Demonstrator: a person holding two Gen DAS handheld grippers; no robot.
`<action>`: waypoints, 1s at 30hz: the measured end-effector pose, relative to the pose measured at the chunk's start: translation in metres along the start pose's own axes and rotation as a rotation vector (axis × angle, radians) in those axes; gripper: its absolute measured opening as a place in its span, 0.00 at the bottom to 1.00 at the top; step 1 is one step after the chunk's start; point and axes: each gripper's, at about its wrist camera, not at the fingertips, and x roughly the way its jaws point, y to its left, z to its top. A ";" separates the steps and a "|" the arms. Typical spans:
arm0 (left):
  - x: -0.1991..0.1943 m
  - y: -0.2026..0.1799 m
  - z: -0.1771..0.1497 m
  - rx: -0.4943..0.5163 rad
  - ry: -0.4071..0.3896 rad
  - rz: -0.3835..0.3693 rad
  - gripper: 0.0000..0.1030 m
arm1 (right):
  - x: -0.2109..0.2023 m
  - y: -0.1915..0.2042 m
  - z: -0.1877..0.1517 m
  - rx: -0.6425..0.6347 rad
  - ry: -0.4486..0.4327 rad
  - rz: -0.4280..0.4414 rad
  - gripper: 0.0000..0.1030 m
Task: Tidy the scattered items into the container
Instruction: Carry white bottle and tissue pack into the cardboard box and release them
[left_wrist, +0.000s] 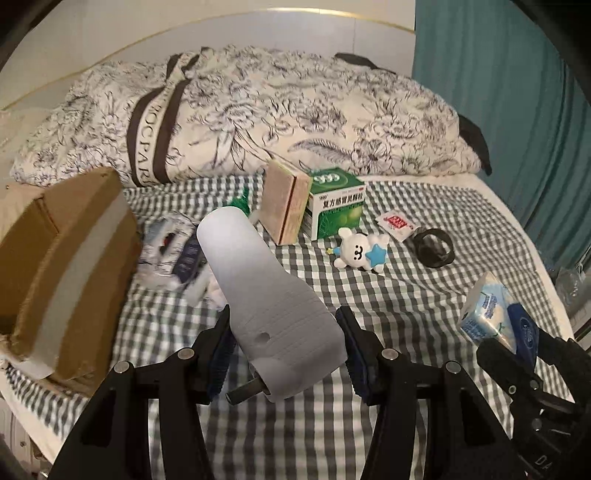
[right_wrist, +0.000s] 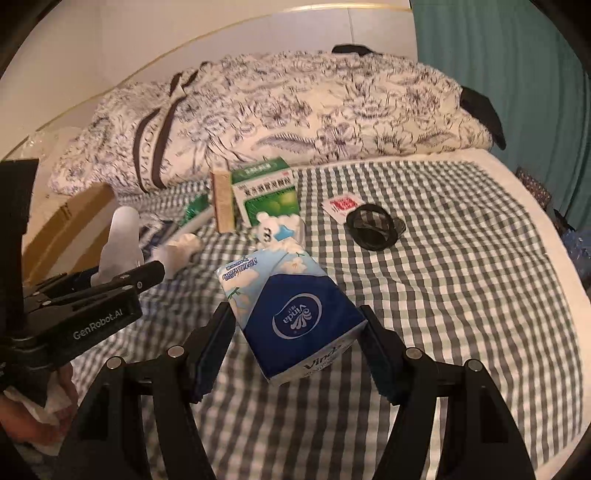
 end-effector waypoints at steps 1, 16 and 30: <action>-0.008 0.002 -0.001 0.001 -0.010 0.003 0.53 | -0.008 0.003 0.000 0.000 -0.006 0.002 0.65; -0.100 0.032 -0.004 -0.026 -0.135 -0.011 0.53 | -0.099 0.061 0.003 -0.065 -0.116 -0.005 0.65; -0.132 0.126 0.004 -0.095 -0.186 0.045 0.53 | -0.114 0.153 0.022 -0.168 -0.156 0.022 0.65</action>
